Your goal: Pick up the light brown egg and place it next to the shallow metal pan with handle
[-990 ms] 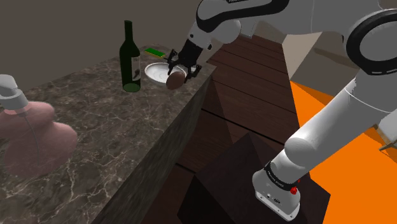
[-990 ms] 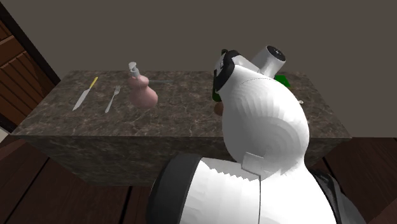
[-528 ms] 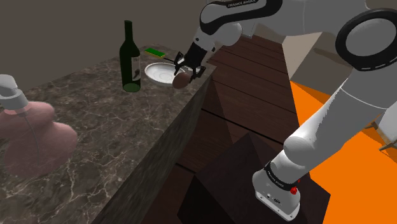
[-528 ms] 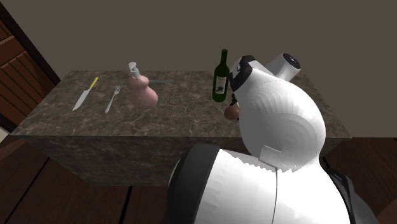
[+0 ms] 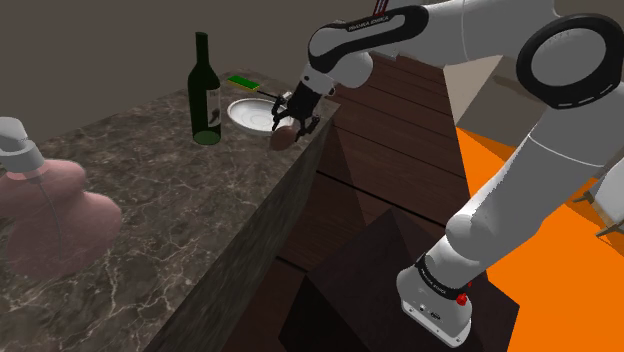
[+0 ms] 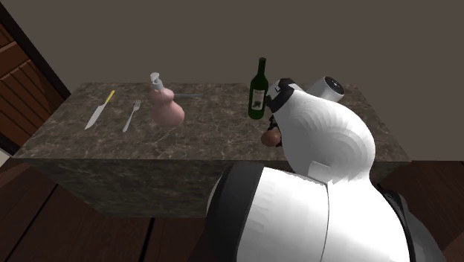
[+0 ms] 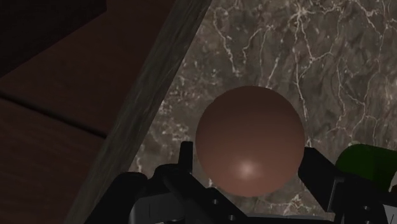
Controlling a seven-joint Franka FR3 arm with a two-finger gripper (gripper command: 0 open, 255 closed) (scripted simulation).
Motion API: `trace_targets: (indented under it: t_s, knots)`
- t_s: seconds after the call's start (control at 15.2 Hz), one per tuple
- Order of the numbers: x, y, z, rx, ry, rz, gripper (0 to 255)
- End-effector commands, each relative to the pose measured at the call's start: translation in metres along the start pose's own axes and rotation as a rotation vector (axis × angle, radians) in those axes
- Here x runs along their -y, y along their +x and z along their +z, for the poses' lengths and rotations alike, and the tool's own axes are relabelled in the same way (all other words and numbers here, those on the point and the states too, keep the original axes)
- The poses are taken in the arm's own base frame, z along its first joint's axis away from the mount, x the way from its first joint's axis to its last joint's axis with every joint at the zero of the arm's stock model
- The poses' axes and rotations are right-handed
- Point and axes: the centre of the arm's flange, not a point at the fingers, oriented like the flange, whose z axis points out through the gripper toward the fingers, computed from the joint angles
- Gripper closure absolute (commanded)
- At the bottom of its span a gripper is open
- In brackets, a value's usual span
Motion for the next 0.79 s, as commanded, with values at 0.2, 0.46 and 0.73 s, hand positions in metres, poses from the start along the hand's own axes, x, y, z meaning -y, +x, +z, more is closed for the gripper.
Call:
trace_targets:
  t_s: [0.2, 0.46, 0.73]
  knots:
    - [-0.009, 0.005, 0.024, -0.001, 0.0, 0.0, 255]
    - [-0.016, 0.009, 0.044, -0.001, 0.0, 0.0, 255]
    - [-0.021, 0.012, 0.059, -0.001, 0.0, 0.0, 255]
